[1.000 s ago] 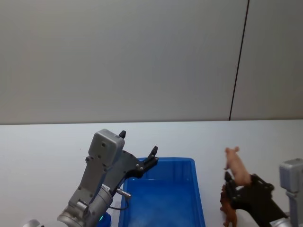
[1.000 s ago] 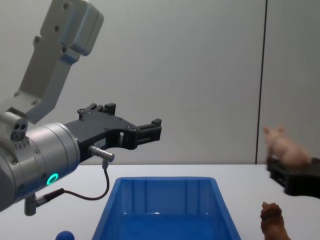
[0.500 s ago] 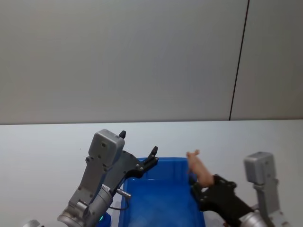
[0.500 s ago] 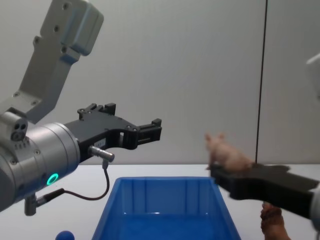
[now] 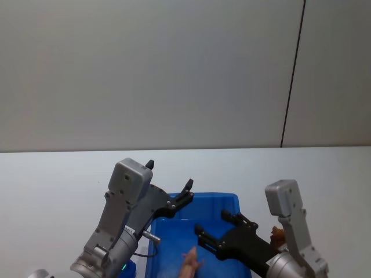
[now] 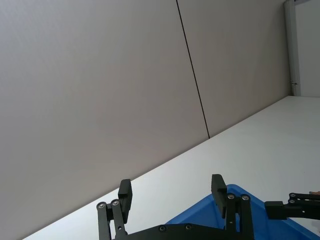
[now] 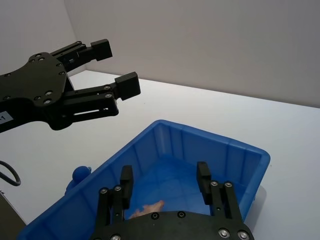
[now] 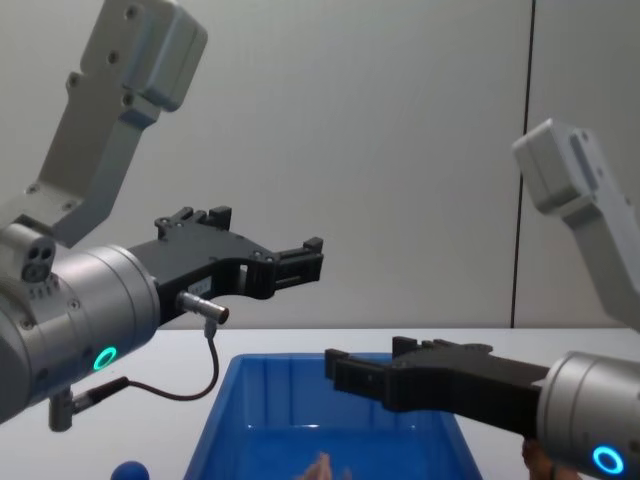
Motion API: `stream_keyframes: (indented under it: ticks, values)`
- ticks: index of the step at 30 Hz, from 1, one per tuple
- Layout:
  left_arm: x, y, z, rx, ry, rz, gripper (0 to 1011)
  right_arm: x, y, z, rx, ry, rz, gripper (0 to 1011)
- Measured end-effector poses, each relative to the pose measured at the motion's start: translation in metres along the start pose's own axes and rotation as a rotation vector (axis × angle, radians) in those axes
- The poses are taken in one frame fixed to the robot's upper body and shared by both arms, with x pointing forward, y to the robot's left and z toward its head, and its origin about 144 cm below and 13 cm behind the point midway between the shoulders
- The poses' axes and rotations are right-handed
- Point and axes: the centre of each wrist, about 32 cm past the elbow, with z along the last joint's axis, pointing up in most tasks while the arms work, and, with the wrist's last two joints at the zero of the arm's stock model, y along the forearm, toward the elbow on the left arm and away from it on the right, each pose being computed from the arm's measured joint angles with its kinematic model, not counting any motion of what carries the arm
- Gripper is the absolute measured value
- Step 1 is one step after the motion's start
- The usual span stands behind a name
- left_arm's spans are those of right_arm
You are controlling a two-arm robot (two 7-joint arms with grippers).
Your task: Pick up the two dolls from the table and place them into the box.
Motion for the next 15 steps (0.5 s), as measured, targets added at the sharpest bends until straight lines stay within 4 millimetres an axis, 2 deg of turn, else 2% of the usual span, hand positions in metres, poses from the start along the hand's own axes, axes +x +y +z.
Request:
stream_keyframes:
  ticks: [10,15]
  values:
    - [0.0000,0.0000,0.0000,0.000,0.000,0.000,1001,-0.0003,0.0015,0.0010,-0.014,0.008,-0.030,1001]
    - [0.0000,0.0000,0.0000,0.000,0.000,0.000,1002,-0.0011,-0.0042,0.0023,-0.009,0.003,-0.072,1001]
